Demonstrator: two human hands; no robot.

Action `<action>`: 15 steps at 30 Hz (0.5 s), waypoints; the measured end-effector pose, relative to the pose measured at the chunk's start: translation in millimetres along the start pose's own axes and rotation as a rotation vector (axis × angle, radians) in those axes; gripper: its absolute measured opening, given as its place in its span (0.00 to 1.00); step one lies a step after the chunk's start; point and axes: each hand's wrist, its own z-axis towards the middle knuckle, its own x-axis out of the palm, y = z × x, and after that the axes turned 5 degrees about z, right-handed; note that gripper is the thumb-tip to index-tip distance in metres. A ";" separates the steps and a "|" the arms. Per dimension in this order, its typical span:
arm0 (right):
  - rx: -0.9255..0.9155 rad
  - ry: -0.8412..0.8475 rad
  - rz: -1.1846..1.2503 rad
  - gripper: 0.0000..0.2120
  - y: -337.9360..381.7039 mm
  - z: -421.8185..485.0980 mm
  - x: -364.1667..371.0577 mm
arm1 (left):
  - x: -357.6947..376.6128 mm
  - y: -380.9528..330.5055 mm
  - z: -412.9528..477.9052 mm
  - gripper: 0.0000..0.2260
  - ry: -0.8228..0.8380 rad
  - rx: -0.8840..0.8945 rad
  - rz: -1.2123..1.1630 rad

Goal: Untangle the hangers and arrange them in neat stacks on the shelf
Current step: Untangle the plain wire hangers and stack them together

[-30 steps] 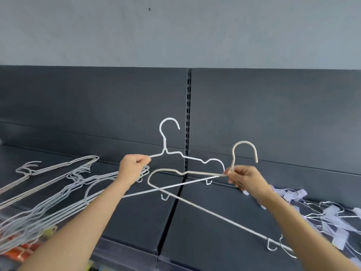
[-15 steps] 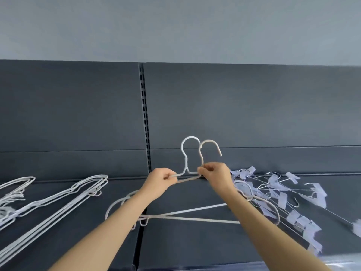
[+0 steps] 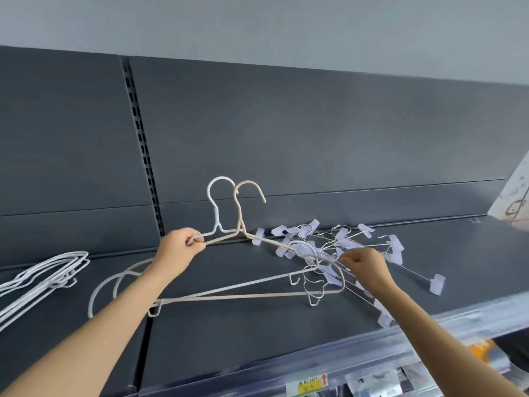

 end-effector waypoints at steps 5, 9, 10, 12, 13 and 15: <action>0.055 0.074 -0.051 0.06 -26.4 -20.1 12.6 | 10.5 2.9 4.1 0.02 -0.024 -0.046 0.001; -0.044 0.146 -0.100 0.06 -28.8 -30.5 33.2 | 10.1 2.0 3.6 0.03 0.028 -0.031 -0.001; -0.066 0.135 -0.094 0.06 -27.5 -31.7 36.2 | 9.1 2.0 2.5 0.03 0.043 -0.012 -0.002; -0.071 0.032 -0.033 0.05 -27.9 -30.1 36.1 | 3.5 2.9 0.2 0.04 0.055 0.012 -0.021; -0.046 -0.029 0.006 0.04 -30.5 -27.7 33.4 | -1.0 5.4 -0.5 0.05 0.059 0.010 -0.044; 0.016 -0.092 0.034 0.06 -40.6 -22.3 27.4 | -13.3 11.9 -1.2 0.08 0.076 -0.002 -0.093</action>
